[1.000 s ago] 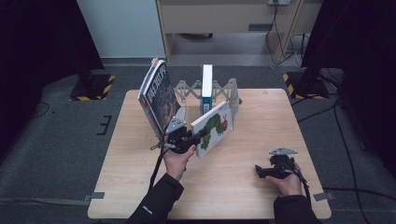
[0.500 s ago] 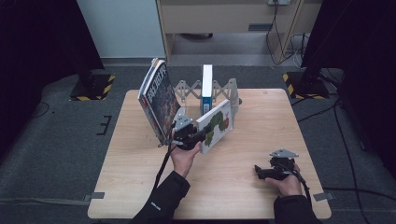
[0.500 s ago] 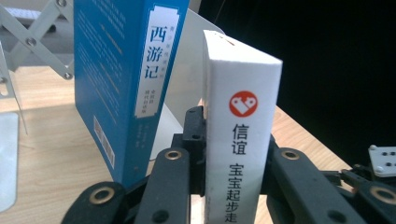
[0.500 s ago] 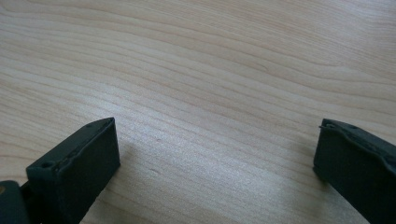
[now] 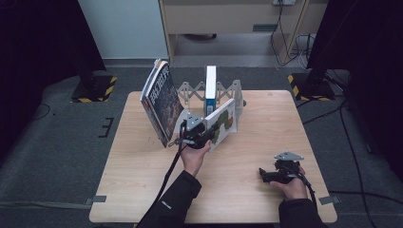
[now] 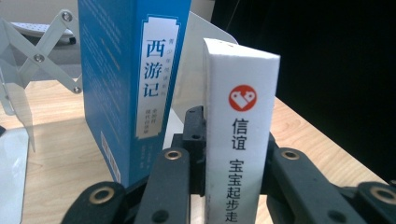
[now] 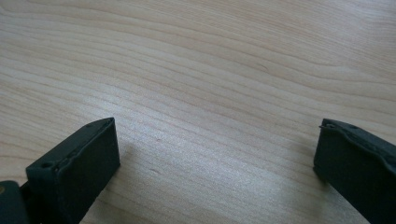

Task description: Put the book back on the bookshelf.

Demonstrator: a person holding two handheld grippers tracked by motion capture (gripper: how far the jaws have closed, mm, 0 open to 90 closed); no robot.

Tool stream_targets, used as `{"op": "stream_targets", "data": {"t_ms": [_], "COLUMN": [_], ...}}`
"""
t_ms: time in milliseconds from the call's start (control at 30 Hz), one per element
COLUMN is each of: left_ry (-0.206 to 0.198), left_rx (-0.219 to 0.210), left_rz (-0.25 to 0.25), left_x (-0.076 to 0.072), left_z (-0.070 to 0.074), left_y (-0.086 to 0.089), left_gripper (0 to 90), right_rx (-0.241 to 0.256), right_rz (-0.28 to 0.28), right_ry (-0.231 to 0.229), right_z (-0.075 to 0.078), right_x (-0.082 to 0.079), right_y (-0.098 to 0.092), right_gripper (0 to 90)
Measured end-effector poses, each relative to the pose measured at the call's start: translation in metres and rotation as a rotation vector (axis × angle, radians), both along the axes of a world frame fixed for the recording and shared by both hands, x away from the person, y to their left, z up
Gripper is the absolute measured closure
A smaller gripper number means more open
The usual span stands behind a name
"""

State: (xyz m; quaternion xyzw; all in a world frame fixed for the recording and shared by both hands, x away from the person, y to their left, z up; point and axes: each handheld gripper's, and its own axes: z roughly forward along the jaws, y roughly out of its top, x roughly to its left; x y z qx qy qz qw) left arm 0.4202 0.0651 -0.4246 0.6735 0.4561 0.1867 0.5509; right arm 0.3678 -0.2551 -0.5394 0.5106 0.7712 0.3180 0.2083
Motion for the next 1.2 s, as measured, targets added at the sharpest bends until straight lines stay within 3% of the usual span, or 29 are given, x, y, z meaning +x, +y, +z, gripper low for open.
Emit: {"op": "stream_targets", "data": {"t_ms": [167,1200], "left_ry": [0.019,-0.002], "left_rx": [-0.024,0.046], "left_rz": [0.009,0.065], "left_x": [0.009,0.028], "left_z": [-0.005,-0.030], "left_y": [-0.005,-0.027], "left_gripper": [74.4,74.3], "right_rx": [0.000,0.000], "right_rz": [0.000,-0.001], "right_ry": [0.000,0.000], "right_z": [0.000,0.000], "right_x": [0.000,0.000], "right_y": [0.000,0.000], "right_gripper": [0.5,0.4]}}
